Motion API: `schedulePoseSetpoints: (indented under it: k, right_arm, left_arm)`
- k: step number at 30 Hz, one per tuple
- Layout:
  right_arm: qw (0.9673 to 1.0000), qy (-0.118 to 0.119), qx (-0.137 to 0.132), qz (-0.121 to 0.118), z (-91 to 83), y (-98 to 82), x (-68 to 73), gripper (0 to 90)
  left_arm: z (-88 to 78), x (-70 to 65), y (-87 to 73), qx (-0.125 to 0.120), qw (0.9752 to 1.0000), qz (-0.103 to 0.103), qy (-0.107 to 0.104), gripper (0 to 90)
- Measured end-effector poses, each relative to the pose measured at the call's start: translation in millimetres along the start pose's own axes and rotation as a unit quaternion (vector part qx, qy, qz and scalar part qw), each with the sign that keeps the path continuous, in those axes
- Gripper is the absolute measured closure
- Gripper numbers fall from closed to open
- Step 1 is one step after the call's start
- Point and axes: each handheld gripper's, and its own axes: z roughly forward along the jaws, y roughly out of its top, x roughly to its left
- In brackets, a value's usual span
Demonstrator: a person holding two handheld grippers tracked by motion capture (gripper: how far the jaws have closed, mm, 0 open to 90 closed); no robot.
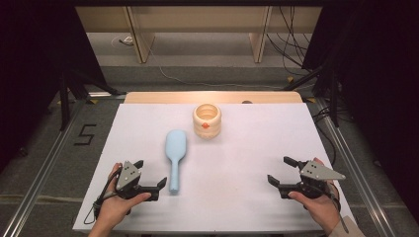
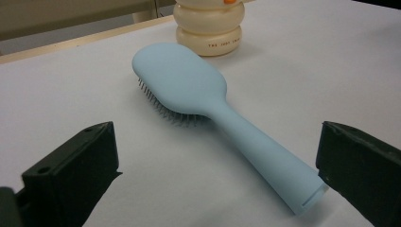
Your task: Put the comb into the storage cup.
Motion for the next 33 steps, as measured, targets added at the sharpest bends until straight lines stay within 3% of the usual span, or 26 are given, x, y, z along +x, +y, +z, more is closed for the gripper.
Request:
schedulePoseSetpoints:
  k: [11, 14, 15, 16, 20, 22, 23, 26, 29, 31, 32, 33]
  right_arm:
    - [1.0000, 0.000, 0.000, -0.001, 0.3, 0.3, 0.1, 13.1]
    - [1.0000, -0.001, 0.001, 0.001, 1.6, 0.3, -0.2, 13.4]
    - [1.0000, -0.002, -0.001, 0.001, 2.2, 0.3, -0.4, 13.5]
    - [1.0000, -0.002, -0.001, 0.002, 2.5, 0.3, -0.6, 13.6]
    - [1.0000, -0.004, 0.001, 0.003, 2.6, 0.1, -1.3, 13.9]
    - [1.0000, -0.005, 0.002, 0.004, 2.8, 0.0, -1.5, 14.4]
    - [1.0000, -0.005, 0.002, 0.004, 3.0, -0.1, -1.5, 14.5]
    - [1.0000, -0.004, 0.004, 0.004, 2.7, 0.0, -1.4, 14.6]
    - [1.0000, -0.003, 0.003, 0.005, 2.8, -0.1, -1.6, 14.7]
    - [1.0000, -0.004, 0.003, 0.005, 3.4, -0.5, -2.2, 15.0]
    - [1.0000, -0.004, 0.003, 0.006, 3.4, -0.5, -2.2, 15.0]
    - [1.0000, -0.003, 0.002, 0.006, 3.4, -0.5, -2.2, 15.0]
  left_arm:
    - [-0.8, -4.8, 6.3, -0.001, 1.0000, 0.002, -0.001, 3.0]
    - [1.7, -10.4, 14.5, 0.005, 0.9999, 0.006, -0.008, 21.0]
    - [2.7, -12.9, 17.6, 0.006, 0.9999, 0.007, -0.014, 29.5]
    - [2.7, -12.9, 17.6, 0.006, 0.9999, 0.007, -0.014, 43.6]
    - [10.2, -26.2, 29.1, 0.012, 0.9998, 0.001, -0.016, 76.0]
    - [21.1, -34.2, 33.4, 0.045, 0.9987, -0.006, -0.024, 86.8]
    - [21.1, -34.2, 33.4, 0.045, 0.9987, -0.006, -0.024, 89.5]
    - [37.9, -43.3, 36.1, 0.085, 0.9954, -0.023, -0.037, 89.8]
    - [45.1, -47.7, 37.8, 0.100, 0.9943, -0.017, -0.033, 89.8]
    - [55.6, -51.8, 39.4, 0.129, 0.9908, -0.018, -0.036, 89.9]
    - [55.6, -51.8, 39.4, 0.129, 0.9908, -0.018, -0.036, 89.9]
    - [62.0, -54.9, 40.3, 0.148, 0.9881, -0.018, -0.038, 89.9]
